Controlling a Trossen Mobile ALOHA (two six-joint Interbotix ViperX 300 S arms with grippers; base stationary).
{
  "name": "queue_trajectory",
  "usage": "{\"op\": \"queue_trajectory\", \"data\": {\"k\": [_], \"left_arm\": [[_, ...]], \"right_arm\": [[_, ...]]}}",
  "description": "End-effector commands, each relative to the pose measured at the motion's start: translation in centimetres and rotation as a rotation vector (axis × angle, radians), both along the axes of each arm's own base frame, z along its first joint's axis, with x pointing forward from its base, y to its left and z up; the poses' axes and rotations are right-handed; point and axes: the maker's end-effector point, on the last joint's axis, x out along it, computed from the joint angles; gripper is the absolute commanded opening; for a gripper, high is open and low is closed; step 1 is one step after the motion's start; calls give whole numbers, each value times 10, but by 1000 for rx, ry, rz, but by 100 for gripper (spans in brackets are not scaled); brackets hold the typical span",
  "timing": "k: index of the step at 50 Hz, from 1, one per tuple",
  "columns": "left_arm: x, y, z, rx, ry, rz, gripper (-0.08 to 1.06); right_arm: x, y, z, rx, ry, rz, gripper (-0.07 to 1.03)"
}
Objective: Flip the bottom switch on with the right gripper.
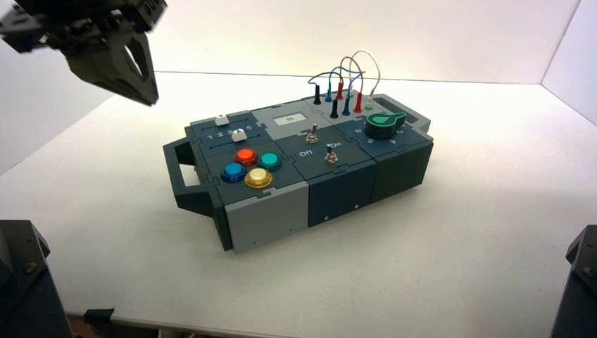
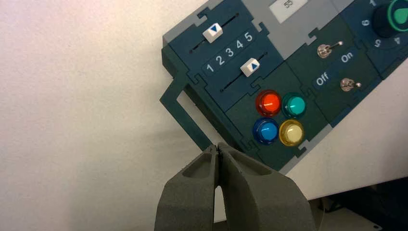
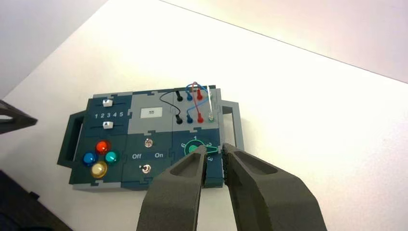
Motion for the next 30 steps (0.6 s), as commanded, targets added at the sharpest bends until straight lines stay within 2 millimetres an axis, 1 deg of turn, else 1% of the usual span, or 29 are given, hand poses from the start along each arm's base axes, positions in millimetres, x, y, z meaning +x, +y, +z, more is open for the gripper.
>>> {"op": "queue_trajectory", "data": {"k": [1, 11, 20, 30], "left_arm": [[15, -7, -1, 0, -2, 5, -3], [22, -11, -22, 38, 65, 4, -3], [32, -16, -31, 55, 88, 1, -3], [37, -19, -44, 80, 132, 0, -3]], "right_arm": [[2, 2, 16, 7, -33, 9, 20], [2, 1, 18, 6, -39, 10, 20], [1, 1, 22, 10, -49, 10, 20], [1, 1, 25, 14, -58, 10, 20]]}}
